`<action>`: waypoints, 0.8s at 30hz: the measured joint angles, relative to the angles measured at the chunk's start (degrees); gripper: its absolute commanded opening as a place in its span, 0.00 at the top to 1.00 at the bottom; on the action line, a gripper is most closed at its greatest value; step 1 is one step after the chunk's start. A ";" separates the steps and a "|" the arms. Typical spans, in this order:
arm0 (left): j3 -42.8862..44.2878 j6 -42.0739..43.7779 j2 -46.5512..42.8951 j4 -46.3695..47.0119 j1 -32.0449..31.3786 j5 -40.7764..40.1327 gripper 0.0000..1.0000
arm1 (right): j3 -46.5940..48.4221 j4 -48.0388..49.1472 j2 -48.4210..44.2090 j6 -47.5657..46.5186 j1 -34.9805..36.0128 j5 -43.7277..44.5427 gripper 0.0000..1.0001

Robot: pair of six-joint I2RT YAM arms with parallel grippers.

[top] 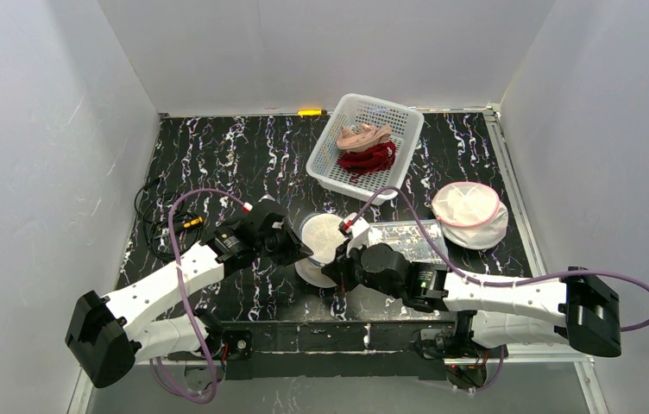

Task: Unzip the laundry bag and remove the bra
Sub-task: Unzip the laundry bag at the center of the board.

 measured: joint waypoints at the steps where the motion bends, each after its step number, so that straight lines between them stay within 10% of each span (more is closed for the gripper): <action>1: 0.11 -0.07 0.02 0.02 -0.07 -0.09 1.00 | 0.00 -0.22 -0.33 0.09 0.00 0.33 0.99; 24: 0.26 -1.75 -2.73 -3.87 -0.28 -5.22 1.00 | -0.94 -7.04 -5.75 2.62 0.02 8.41 0.99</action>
